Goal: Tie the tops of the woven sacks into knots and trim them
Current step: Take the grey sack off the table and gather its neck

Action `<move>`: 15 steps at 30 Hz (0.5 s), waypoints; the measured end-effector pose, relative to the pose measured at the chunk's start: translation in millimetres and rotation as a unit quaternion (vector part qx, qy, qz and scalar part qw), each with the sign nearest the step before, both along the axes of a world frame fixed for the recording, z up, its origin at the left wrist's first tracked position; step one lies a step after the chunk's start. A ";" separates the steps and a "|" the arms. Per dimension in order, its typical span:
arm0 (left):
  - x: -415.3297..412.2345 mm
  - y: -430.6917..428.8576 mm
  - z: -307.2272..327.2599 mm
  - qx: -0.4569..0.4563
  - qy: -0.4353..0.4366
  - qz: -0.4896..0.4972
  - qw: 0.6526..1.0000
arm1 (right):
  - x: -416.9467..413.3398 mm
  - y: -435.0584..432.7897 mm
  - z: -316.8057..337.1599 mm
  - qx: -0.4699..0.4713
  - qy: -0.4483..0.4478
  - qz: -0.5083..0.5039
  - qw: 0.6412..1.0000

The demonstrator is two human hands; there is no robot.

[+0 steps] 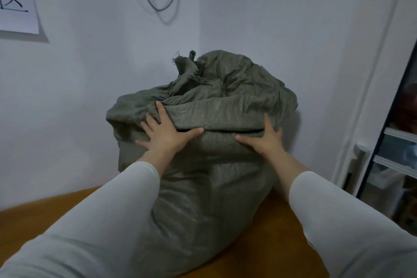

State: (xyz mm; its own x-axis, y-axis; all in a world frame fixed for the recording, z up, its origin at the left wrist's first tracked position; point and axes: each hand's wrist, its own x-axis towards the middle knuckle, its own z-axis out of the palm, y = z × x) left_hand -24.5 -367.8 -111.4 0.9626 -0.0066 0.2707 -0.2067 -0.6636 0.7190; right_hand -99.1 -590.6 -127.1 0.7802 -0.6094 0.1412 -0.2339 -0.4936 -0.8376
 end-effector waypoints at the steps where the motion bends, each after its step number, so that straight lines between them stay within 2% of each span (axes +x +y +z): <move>1: 6.8 -3.8 4.0 0.007 0.002 -0.002 1.000 | 9.9 -4.4 2.6 0.001 0.001 0.005 1.000; 5: 30.4 -18.0 20.9 0.024 0.010 -0.036 0.999 | 49.0 -17.3 20.7 -0.010 -0.001 0.045 0.999; 10: 51.3 -42.6 46.6 0.040 -0.014 -0.106 0.994 | 95.7 -9.0 56.7 -0.009 -0.072 0.152 0.986; 13: 61.4 -64.4 59.5 0.057 -0.031 -0.136 0.989 | 103.4 -2.3 75.9 0.036 -0.050 0.217 0.974; 15: 71.6 -80.8 64.7 0.071 -0.033 -0.148 0.986 | 103.8 -3.9 81.0 0.029 -0.049 0.242 0.969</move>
State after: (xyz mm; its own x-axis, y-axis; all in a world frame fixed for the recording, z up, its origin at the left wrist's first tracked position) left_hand 47.1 -448.5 -46.6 0.8932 -0.3260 0.3097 -0.4496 -0.6600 0.6019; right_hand 4.8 -594.4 -46.1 0.9610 -0.1844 0.2060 0.0958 -0.4770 -0.8737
